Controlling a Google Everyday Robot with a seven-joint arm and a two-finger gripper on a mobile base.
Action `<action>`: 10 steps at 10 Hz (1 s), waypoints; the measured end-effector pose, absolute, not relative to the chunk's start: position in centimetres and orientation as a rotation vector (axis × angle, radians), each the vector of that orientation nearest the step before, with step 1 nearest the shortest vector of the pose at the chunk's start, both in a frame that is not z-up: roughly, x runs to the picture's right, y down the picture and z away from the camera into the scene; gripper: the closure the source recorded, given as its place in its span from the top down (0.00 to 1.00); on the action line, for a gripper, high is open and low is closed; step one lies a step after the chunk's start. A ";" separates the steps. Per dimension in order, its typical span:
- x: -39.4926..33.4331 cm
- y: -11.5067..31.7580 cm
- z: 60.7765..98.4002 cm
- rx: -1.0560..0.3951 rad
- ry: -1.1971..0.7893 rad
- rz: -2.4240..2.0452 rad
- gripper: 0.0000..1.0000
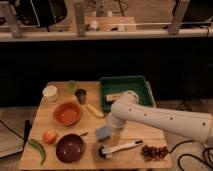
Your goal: Place sponge in metal cup
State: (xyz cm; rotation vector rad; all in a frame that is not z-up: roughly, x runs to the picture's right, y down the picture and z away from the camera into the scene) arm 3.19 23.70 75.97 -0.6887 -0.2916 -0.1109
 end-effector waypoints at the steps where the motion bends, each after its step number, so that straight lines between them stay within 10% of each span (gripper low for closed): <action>1: 3.0 23.9 76.5 -0.692 -0.295 -0.113 0.80; 10: 2.8 23.3 77.6 -0.686 -0.324 -0.121 0.77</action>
